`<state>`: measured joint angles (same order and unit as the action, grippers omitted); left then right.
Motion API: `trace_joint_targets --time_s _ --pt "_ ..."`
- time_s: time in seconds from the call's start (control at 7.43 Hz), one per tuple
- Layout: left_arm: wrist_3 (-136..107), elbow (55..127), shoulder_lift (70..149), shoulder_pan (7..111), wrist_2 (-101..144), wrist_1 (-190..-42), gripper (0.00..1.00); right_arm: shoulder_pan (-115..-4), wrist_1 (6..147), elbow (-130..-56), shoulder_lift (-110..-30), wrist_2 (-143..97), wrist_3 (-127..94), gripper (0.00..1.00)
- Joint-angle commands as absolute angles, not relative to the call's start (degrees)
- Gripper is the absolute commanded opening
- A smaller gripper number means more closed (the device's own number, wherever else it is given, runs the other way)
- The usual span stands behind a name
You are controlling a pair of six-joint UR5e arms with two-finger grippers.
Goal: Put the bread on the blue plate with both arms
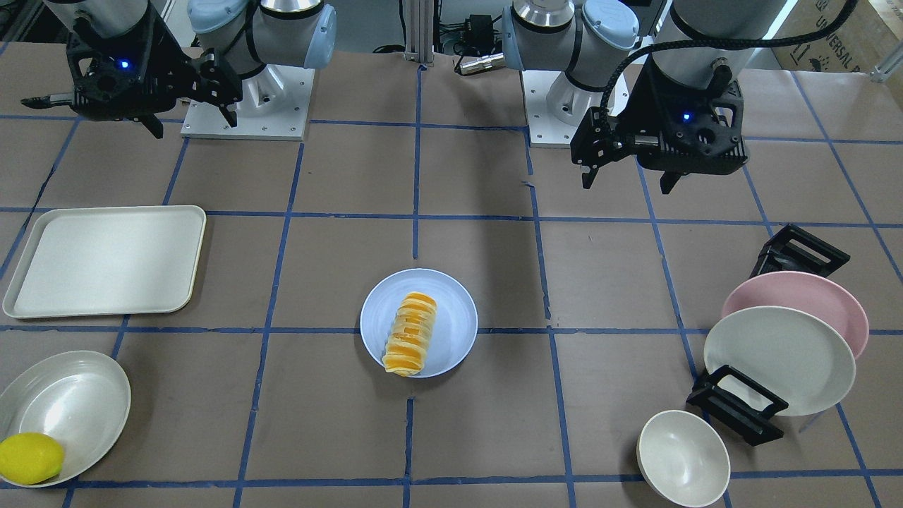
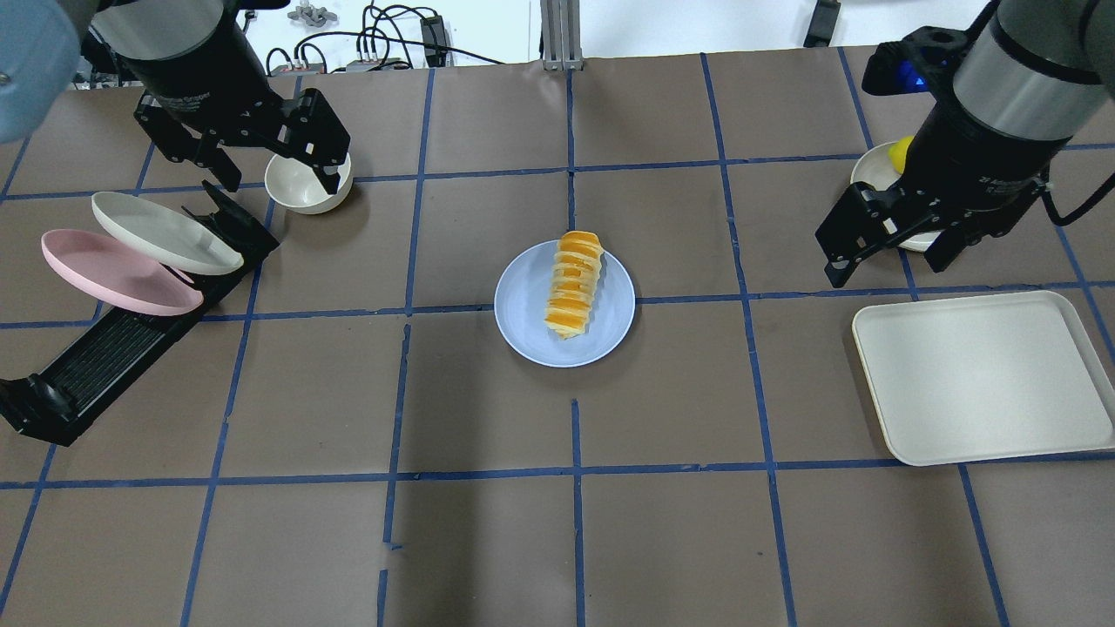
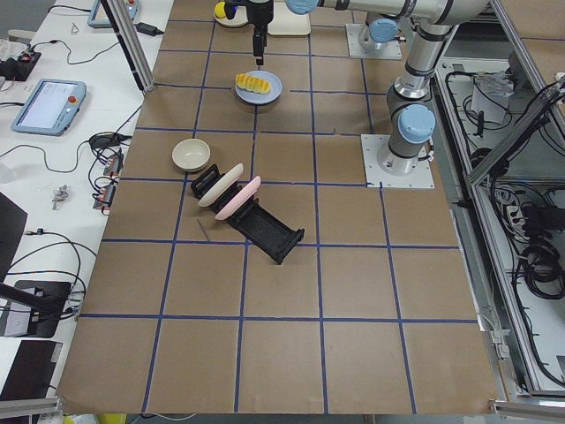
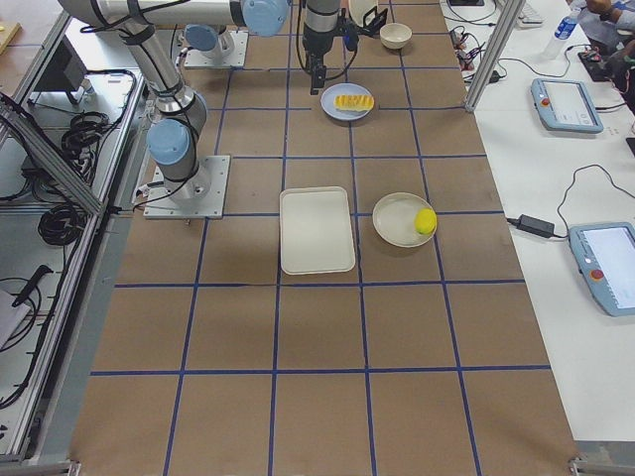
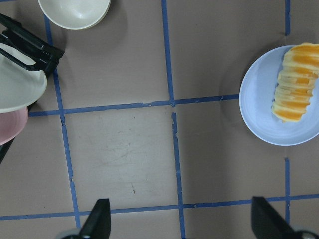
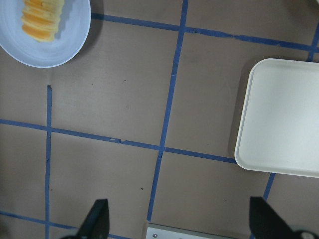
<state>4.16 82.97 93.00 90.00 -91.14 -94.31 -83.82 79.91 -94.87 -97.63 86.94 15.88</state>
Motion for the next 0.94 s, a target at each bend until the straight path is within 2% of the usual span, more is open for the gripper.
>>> trace_joint_targets --time_s 0.0,0.81 --pt "4.1 83.0 93.0 90.0 -91.1 -94.3 1.0 -83.9 80.0 -94.7 -97.5 86.8 15.9 0.99" --pt "4.1 83.0 93.3 90.0 -91.2 -94.2 1.0 -84.1 80.4 -95.0 -97.4 86.7 16.9 0.98"
